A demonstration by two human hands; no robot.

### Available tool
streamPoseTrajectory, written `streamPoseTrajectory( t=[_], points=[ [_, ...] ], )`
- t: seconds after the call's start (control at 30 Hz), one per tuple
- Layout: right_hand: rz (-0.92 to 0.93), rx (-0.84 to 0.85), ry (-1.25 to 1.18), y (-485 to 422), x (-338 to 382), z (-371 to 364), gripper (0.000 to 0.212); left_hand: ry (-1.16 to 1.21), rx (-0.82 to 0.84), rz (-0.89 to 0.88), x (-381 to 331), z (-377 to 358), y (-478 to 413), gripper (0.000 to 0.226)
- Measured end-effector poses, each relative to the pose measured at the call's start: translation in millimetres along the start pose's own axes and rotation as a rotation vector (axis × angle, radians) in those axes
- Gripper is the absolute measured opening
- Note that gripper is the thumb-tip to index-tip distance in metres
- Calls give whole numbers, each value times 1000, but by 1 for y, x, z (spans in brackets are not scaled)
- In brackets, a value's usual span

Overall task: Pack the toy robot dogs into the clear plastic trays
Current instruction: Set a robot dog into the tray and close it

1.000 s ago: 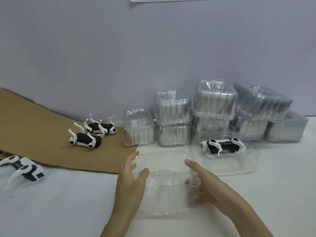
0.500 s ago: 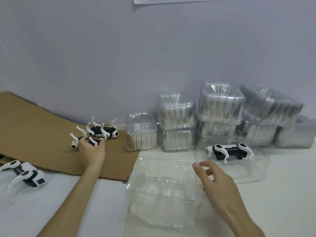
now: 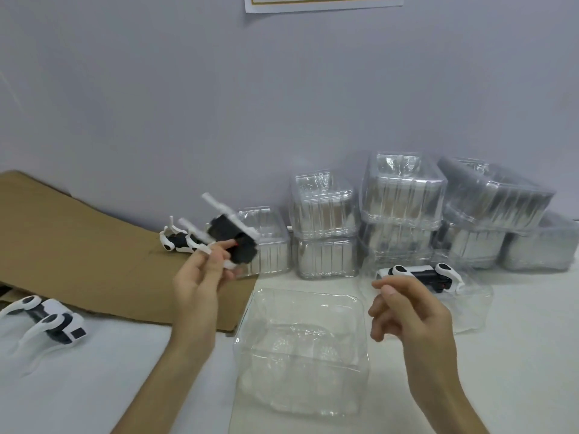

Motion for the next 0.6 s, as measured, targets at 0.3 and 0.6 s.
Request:
streamPoseTrajectory(
  t=[0.3, 0.6],
  points=[
    [-414, 590, -501, 29, 10, -46, 95, 61, 498, -160, -33, -75, 105, 28],
    [-292, 326, -415, 10, 4, -24, 70, 110, 222, 102, -2, -56, 84, 92]
  ],
)
Point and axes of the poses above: each hand's wrist, its own y-axis away from the middle knuckle, its own z-axis out of the back of the hand, x = y × z, the point moved 7 cm from there along -y, towards the middle knuckle, and after that the axes turned 9 degrees about -x, right-handed, at the moved point
